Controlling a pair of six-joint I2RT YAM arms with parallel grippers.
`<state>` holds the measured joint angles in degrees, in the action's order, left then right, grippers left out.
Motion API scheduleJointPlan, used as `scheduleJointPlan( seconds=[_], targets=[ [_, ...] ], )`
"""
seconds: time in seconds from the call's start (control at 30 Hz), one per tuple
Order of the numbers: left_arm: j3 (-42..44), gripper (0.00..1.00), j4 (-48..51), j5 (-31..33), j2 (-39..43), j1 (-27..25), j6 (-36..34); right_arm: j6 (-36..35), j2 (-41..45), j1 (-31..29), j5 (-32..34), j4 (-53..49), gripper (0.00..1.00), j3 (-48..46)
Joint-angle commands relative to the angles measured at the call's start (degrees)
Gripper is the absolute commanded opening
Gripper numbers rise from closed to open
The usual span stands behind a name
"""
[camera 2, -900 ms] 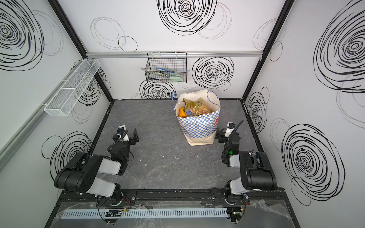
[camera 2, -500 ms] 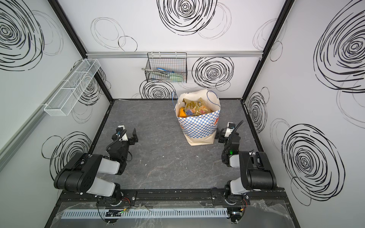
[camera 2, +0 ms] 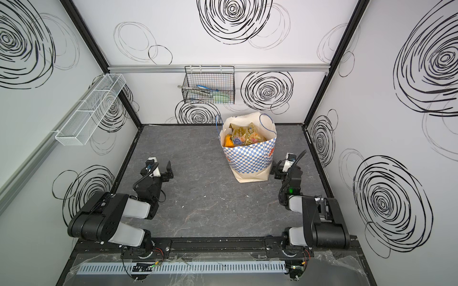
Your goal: Take the snacks out of the paper bag
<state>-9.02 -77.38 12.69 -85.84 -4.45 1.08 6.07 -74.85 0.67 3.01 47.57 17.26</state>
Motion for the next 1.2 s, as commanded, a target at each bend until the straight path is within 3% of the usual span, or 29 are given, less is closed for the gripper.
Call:
scheduleJointPlan(
  seconds=[0.0,0.07,0.2,0.3,0.37,0.43,0.53,0.7,0.77,0.87,1.03,1.17],
  targets=[
    [1.5,0.96,-6.3,0.5,1.7,-0.4,0.1,9.1,11.0,0.2,7.2,-17.4,0.97,6.7],
    [2.9,0.96,-5.7,1.4,5.5,-1.8,-1.3,15.5,17.5,1.2,5.6,-24.6,0.97,9.0],
    [1.7,0.96,5.6,12.6,18.2,-9.4,-5.7,20.4,27.6,2.7,-2.6,-34.3,0.97,13.5],
    [-2.8,0.96,19.6,18.4,27.4,-13.9,-1.6,20.7,30.0,2.8,-7.8,-42.5,0.97,20.8],
    [-7.7,0.96,30.0,18.0,32.3,-15.2,4.1,20.1,29.4,2.6,-12.5,-46.9,0.97,26.7],
    [-13.9,0.96,40.0,15.0,35.6,-15.8,10.4,18.7,27.6,1.7,-17.1,-51.3,0.97,33.1],
    [-24.4,0.96,53.9,5.6,37.9,-16.9,18.7,16.4,23.8,-1.7,-22.9,-56.5,0.98,42.9],
    [-40.0,0.96,67.8,-13.5,35.8,-19.3,26.3,8.9,13.5,-15.0,-21.2,-69.1,0.98,62.0],
    [-46.3,0.96,71.8,-22.0,33.6,-20.5,25.5,6.2,8.2,-21.0,-19.6,-73.3,1.00,69.3],
    [-55.4,0.96,78.8,-29.3,29.3,-23.1,20.5,3.8,-0.1,-27.0,-17.0,-78.1,0.97,78.5],
    [-61.6,0.96,83.1,-32.7,24.6,-26.6,10.8,1.6,-12.9,-32.2,-12.5,-84.5,0.93,90.7],
    [-62.0,0.96,81.8,-34.3,22.8,-24.3,7.6,-0.2,-21.5,-32.0,-7.5,-88.6,0.89,98.0]
  ],
)
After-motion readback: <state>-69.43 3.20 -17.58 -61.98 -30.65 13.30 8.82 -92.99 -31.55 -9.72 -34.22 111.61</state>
